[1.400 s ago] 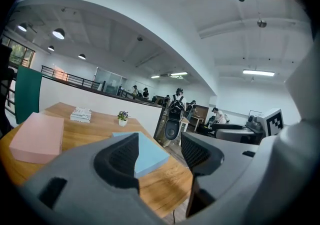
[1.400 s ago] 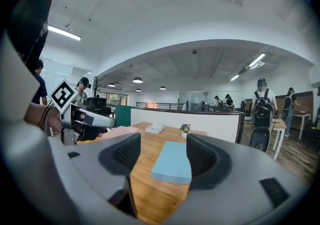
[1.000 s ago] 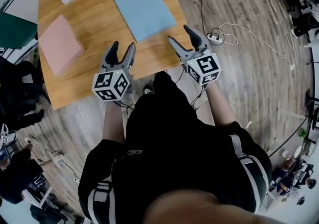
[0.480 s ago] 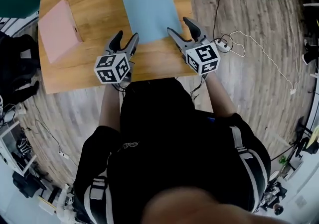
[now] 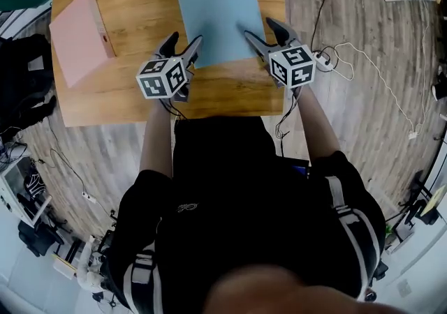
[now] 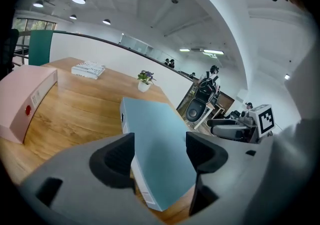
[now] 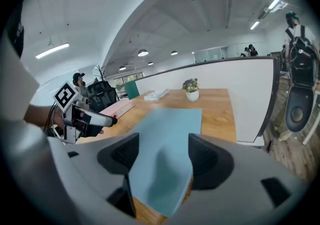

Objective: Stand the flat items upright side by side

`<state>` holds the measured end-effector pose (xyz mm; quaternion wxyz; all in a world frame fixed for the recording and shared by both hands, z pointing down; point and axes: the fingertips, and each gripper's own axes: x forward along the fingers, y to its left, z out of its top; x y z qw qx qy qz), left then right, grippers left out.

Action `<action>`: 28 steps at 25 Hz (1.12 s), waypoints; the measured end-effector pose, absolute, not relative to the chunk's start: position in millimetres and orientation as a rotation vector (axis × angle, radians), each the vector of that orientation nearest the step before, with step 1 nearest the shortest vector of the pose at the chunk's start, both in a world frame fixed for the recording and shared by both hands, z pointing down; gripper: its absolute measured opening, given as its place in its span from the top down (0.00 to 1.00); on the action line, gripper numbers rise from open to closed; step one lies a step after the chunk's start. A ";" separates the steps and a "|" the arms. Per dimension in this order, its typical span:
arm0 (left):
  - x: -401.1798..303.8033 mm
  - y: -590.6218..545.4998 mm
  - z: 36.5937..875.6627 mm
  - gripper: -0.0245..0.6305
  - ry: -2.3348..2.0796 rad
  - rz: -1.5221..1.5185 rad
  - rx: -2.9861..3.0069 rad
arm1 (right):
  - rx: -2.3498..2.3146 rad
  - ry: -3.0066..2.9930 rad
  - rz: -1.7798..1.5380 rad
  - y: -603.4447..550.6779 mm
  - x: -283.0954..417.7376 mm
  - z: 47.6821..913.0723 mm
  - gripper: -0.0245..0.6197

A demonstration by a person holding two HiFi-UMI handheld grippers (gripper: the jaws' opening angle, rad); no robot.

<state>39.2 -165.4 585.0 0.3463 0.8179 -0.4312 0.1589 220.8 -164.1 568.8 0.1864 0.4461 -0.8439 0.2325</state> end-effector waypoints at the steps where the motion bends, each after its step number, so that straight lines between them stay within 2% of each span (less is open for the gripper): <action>1: 38.7 -169.5 592.4 0.45 -1.109 0.423 2.111 | 1.242 -2.355 0.679 -169.8 221.6 578.3 0.47; 14: 54.4 -221.4 658.4 0.31 -0.963 0.546 1.974 | 1.106 -2.236 0.948 -235.0 225.2 647.0 0.36; 18: 56.6 -225.5 674.0 0.31 -0.983 0.626 1.960 | 1.039 -2.206 0.995 -238.3 219.0 664.8 0.33; 21: 60.1 -224.2 674.6 0.35 -0.976 0.641 1.962 | 1.036 -2.205 0.988 -237.5 215.5 668.1 0.35; 28: 60.7 -227.8 655.7 0.36 -1.021 0.721 2.085 | 1.160 -2.253 0.847 -233.5 213.9 649.1 0.36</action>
